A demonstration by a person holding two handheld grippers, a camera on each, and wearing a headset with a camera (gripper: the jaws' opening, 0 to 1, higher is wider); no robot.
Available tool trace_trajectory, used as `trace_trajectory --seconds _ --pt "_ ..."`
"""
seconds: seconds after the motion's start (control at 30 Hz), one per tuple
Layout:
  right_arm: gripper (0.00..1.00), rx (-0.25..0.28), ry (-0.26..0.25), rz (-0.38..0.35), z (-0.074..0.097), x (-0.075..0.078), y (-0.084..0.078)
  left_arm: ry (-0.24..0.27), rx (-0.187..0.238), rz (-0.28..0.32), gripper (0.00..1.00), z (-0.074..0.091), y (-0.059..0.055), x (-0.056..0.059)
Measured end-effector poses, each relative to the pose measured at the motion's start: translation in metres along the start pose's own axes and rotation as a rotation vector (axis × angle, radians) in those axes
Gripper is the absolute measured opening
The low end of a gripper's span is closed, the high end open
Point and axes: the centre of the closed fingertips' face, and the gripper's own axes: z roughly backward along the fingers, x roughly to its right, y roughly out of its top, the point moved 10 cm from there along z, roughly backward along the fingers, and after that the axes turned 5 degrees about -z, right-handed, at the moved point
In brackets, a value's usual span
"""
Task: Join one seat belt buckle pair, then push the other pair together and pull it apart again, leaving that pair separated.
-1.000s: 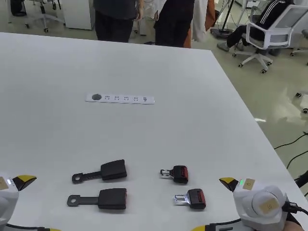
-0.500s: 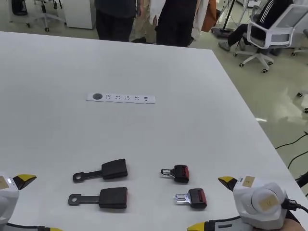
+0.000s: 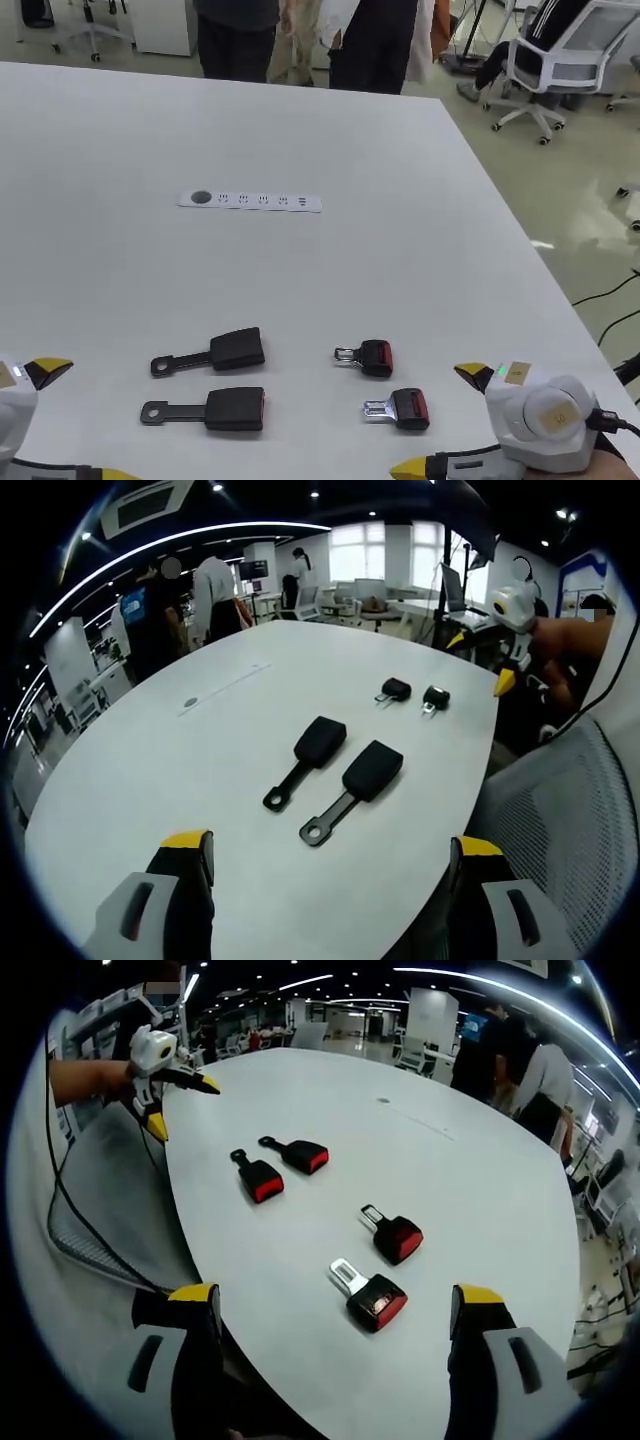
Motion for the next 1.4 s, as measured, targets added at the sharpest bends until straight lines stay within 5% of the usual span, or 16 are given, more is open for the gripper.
trace_trajectory --seconds 0.9,1.4 --pt "0.82 -0.017 0.004 0.049 -0.009 0.008 0.000 -0.034 -0.046 -0.056 0.95 -0.019 0.003 -0.001" --pt "0.76 -0.049 0.047 0.120 -0.033 0.014 0.010 -0.098 -0.059 -0.095 0.89 -0.052 0.016 0.001"
